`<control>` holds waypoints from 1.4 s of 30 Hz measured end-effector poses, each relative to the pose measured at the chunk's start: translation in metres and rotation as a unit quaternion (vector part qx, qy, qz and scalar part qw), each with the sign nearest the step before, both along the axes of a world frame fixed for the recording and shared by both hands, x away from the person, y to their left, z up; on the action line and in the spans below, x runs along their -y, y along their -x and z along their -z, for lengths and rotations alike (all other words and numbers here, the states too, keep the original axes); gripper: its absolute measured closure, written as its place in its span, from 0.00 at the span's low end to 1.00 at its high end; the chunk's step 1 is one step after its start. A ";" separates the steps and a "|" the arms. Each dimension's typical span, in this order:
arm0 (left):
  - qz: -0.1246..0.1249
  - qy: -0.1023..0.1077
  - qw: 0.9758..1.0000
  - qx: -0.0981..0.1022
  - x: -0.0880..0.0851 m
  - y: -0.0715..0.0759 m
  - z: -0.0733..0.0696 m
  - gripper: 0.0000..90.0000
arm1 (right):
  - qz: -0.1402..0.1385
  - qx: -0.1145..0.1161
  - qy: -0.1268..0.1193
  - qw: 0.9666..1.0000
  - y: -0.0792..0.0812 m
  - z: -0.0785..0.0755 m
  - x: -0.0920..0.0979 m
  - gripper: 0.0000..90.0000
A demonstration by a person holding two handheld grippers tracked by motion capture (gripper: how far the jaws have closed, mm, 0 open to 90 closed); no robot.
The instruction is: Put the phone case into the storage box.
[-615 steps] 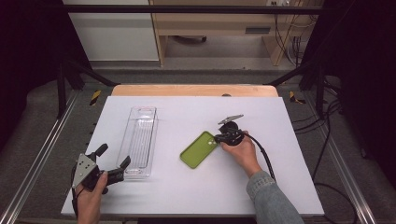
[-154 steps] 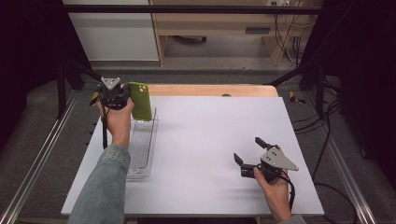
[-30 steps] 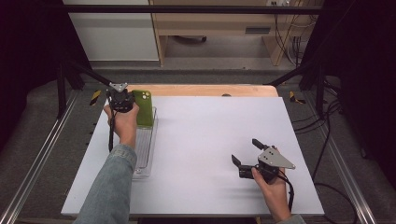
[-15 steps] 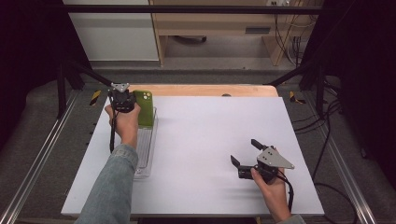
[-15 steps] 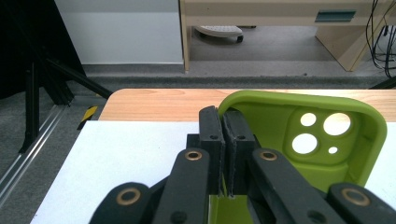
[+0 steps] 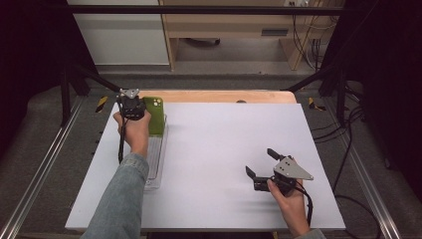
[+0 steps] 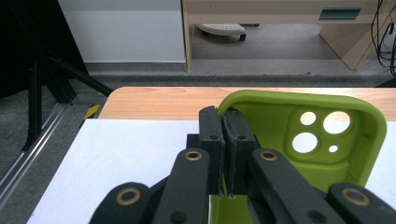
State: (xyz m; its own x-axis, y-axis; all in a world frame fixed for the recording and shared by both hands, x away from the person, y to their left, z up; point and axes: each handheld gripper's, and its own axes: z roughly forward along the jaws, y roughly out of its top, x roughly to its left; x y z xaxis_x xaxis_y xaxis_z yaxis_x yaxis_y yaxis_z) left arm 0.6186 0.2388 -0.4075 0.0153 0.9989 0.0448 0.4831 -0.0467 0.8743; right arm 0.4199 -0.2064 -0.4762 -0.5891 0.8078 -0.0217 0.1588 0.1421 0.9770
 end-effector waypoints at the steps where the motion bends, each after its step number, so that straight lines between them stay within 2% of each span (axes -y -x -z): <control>1: -0.001 0.001 1.000 0.000 0.000 0.000 0.000 0.97 | 0.000 0.000 0.000 1.000 0.000 0.000 0.000 0.05; 42: 0.001 -0.003 1.000 0.002 0.002 0.000 0.000 0.97 | -0.003 -0.003 -0.002 1.000 0.000 0.000 0.000 0.05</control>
